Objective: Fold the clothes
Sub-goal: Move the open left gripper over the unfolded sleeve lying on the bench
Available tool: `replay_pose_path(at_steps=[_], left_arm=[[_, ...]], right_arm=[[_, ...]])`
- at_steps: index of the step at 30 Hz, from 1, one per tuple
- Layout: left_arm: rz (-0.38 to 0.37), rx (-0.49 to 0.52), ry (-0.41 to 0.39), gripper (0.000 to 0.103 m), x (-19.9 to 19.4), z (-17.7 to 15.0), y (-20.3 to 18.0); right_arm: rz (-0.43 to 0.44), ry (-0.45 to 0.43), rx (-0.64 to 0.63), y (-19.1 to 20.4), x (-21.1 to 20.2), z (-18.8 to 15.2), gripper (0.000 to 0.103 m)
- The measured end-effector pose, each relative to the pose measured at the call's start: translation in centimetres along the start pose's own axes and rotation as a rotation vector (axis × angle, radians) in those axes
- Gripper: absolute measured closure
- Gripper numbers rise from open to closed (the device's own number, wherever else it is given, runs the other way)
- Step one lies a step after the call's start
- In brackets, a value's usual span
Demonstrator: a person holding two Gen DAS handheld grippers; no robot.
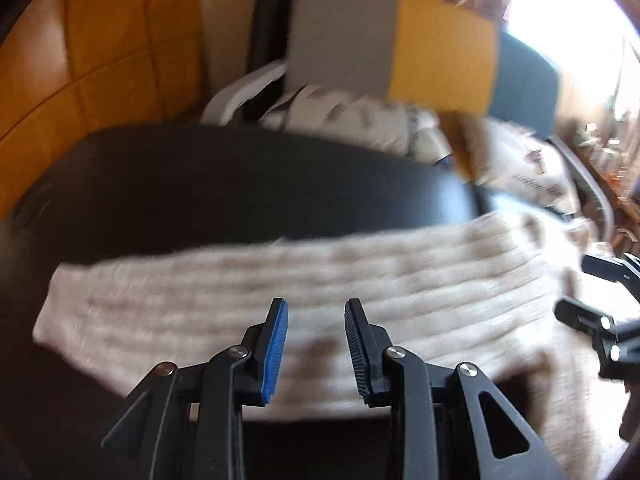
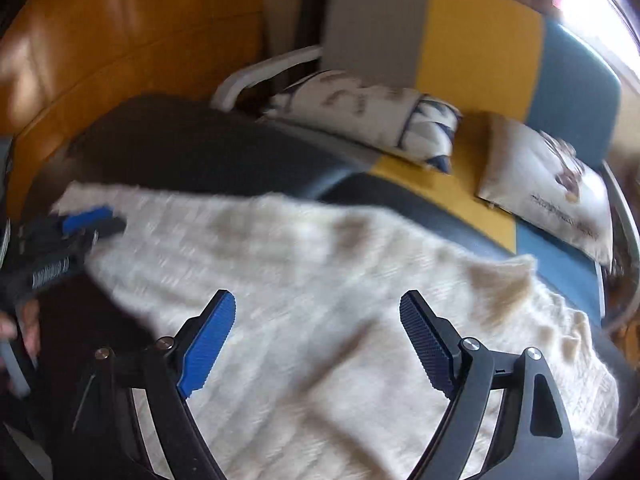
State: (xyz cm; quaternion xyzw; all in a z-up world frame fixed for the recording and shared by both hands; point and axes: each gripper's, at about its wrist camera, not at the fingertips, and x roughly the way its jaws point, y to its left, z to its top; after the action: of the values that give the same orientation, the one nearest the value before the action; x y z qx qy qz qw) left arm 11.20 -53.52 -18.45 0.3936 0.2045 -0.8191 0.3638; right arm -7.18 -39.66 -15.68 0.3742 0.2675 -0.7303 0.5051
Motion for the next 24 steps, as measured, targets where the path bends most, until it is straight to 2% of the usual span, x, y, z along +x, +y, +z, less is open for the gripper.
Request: replay_pose_path(at_steps=[1,3,7,11,13,15,17,19,21,23,24], left_arm=[[0.005,-0.011,0.009,0.072,0.2,-0.3,0.4],[0.007,0.000,0.000,0.072,-0.3,-0.4,0.4],[0.002,0.015,-0.012,0.072,-1.6,-0.7,0.8],[0.028,-0.001,0.014,0.071,-0.6,-1.9,2.5],[0.030,0.004,0.008,0.071,-0.5,-1.8,2.5],[0.034,0.013,0.019,0.071,-0.4,-1.6,2.4],[0.014,-0.030,0.037,0.072,-0.8,-1.3,3.0],[0.008,-0.078,0.002,0.072,-2.0,-1.2,4.0],[-0.004,-0.082,-0.029,0.072,-3.0,-1.5,4.7],[0.044,-0.059,-0.008,0.072,-2.6,-2.0,5.2],[0.065,-0.052,0.025,0.072,-1.9,-2.3,5.6]], right_arm=[[-0.008,0.030,-0.013,0.9,0.9,-0.1,0.016],[-0.016,0.014,-0.028,1.8,2.0,-0.4,0.013],[0.002,0.037,0.079,1.4,0.2,-0.3,0.013],[-0.002,0.006,-0.020,4.5,-2.3,-2.3,0.013],[-0.069,0.093,-0.060,5.5,0.0,-3.6,0.013],[-0.049,0.083,-0.020,5.3,0.1,-3.6,0.013],[-0.026,0.068,0.025,4.9,0.1,-3.6,0.013],[-0.002,0.060,0.053,5.0,-1.4,-3.8,0.013],[0.016,0.039,0.052,5.6,-2.8,-4.8,0.013],[0.033,0.018,0.050,6.3,-4.3,-6.0,0.013],[0.015,0.042,0.044,6.8,-3.7,-6.7,0.013]])
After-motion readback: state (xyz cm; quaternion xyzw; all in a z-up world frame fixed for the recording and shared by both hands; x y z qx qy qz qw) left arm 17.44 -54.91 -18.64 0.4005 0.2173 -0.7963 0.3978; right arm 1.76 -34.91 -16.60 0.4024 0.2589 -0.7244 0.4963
